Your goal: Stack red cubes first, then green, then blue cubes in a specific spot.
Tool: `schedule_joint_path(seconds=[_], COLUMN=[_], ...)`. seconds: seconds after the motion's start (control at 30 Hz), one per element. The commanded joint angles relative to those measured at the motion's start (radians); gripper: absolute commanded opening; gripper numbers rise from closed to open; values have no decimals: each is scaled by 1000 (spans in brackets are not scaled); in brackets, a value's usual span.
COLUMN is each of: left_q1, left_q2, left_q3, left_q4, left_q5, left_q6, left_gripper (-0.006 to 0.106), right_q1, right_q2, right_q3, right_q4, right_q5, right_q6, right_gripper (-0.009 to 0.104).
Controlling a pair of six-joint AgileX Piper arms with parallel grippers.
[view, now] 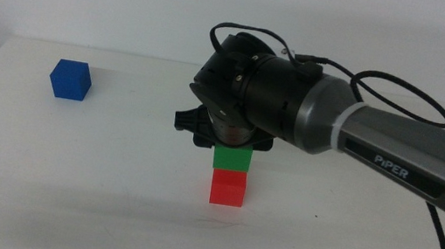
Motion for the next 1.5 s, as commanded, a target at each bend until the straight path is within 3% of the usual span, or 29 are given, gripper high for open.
schedule_joint_path(seconds=[0.0,0.77,0.9,1.0,1.47], left_q1=[-1,-1,-1,-1,-1], left_q2=[-20,-20,-20,-20,-20], left_q3=[-3,-3,-3,-3,-3], left_q4=[-4,-4,-4,-4,-4], left_q5=[-83,-83,-83,-83,-83], left_q6=[-5,-5,-5,-5,-5], left_gripper=[94,94,94,94,94], right_q1=[-1,-13,-13,-13,-17], right_q2=[-49,2,2,10,17], right_q3=[-39,-38,-38,-38,-37], right_q4=[-39,-31,-24,-20,-11], right_q5=[13,-16,-16,-16,-13], right_q6=[-16,-34,-42,-42,-30], right_gripper=[-1,-1,3,12,76])
